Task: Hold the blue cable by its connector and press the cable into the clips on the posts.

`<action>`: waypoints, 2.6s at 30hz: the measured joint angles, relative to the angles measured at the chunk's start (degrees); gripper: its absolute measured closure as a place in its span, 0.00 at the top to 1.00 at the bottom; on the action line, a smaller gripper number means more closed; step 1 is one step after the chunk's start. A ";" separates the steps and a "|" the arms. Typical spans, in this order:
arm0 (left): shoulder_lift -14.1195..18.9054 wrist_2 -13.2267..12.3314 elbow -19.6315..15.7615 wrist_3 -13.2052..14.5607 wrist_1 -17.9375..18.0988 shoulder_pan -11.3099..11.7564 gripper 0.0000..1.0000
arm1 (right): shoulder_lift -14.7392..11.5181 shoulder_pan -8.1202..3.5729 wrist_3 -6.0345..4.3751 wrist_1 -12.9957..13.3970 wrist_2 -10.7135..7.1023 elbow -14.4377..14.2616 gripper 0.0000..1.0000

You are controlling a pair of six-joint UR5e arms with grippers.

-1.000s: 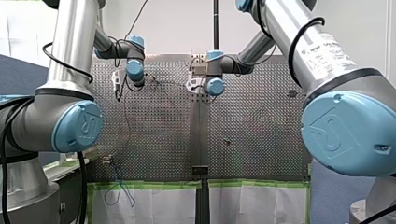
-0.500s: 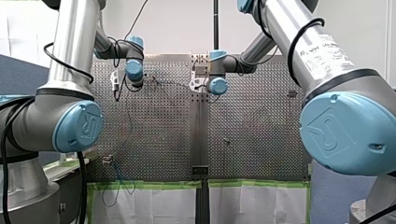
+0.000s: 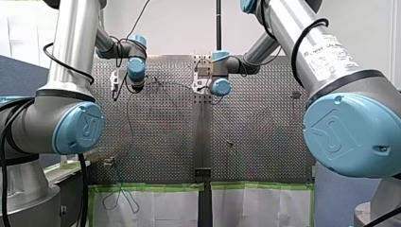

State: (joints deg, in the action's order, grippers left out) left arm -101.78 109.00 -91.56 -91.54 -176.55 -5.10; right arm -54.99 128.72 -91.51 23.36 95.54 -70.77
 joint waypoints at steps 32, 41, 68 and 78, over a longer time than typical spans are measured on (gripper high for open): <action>10.27 -3.46 -6.74 -9.26 -8.38 -5.51 1.00 | 0.00 0.05 -0.83 -0.47 -0.18 -0.03 0.00; 12.13 -3.22 -6.75 -9.17 -8.29 -6.51 1.00 | 0.00 0.05 -0.88 -0.41 -0.17 -0.03 0.00; 12.19 -1.92 -8.76 -8.23 -3.81 -9.59 1.00 | 0.03 0.19 -1.41 -0.32 -0.50 -0.03 0.00; 12.14 -1.82 -8.79 -7.79 -3.13 -9.60 1.00 | 0.06 0.41 -1.44 -0.32 -0.52 -0.03 0.00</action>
State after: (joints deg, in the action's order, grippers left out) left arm -89.64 107.17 -100.35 -99.33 -179.68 -14.70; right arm -54.93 129.13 -92.95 23.04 95.02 -70.80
